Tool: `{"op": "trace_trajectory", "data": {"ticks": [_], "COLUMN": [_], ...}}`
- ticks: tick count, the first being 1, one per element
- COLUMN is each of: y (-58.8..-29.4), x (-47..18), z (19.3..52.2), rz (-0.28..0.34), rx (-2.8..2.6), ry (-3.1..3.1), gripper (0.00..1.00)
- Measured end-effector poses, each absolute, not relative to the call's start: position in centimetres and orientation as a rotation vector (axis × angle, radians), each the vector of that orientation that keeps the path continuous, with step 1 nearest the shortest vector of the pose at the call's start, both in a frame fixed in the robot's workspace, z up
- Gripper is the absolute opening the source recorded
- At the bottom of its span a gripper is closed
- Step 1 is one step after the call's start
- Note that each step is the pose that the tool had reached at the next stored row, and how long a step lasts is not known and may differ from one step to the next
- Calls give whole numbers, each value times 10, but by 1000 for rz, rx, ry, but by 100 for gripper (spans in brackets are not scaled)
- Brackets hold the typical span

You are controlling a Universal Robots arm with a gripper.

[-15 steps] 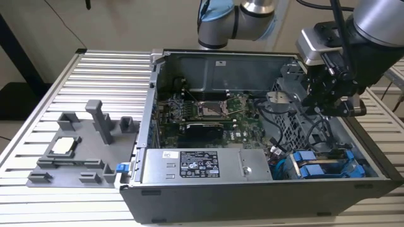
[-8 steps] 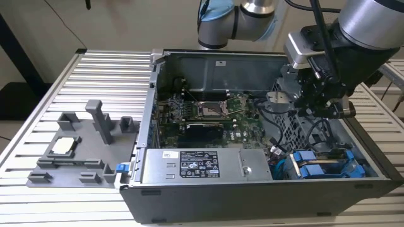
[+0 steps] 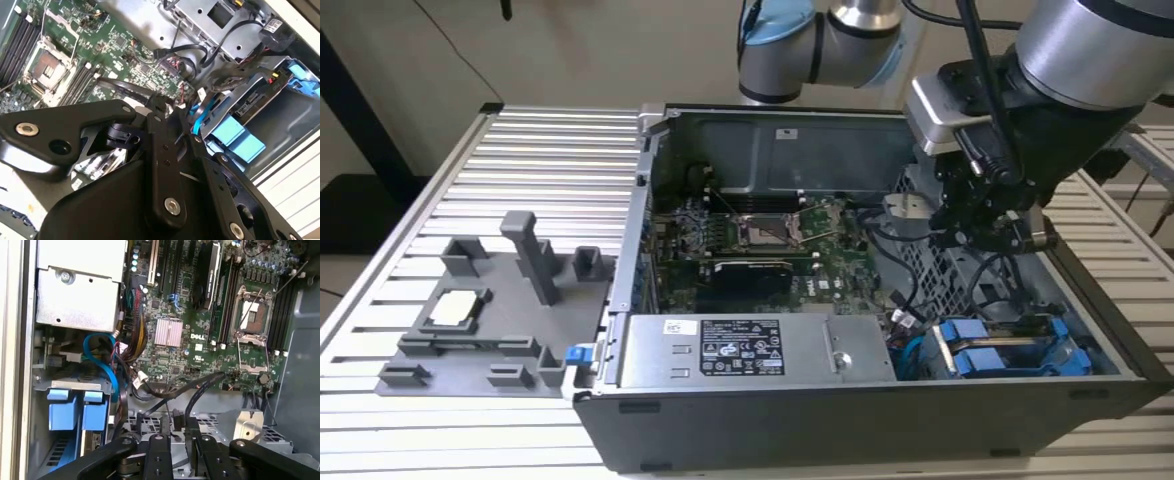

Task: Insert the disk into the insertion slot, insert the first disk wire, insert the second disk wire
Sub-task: 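Insert the first disk wire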

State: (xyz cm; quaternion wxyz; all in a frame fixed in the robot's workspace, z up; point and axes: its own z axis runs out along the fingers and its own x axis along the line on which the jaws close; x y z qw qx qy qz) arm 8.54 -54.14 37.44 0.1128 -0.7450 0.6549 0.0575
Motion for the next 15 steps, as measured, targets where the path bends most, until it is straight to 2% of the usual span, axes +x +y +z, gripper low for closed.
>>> {"op": "trace_trajectory", "data": {"ticks": [15], "y": [-541], "x": [79], "z": [369], "rz": [174], "rx": [-2231], "ry": [1871], "gripper": [27]}}
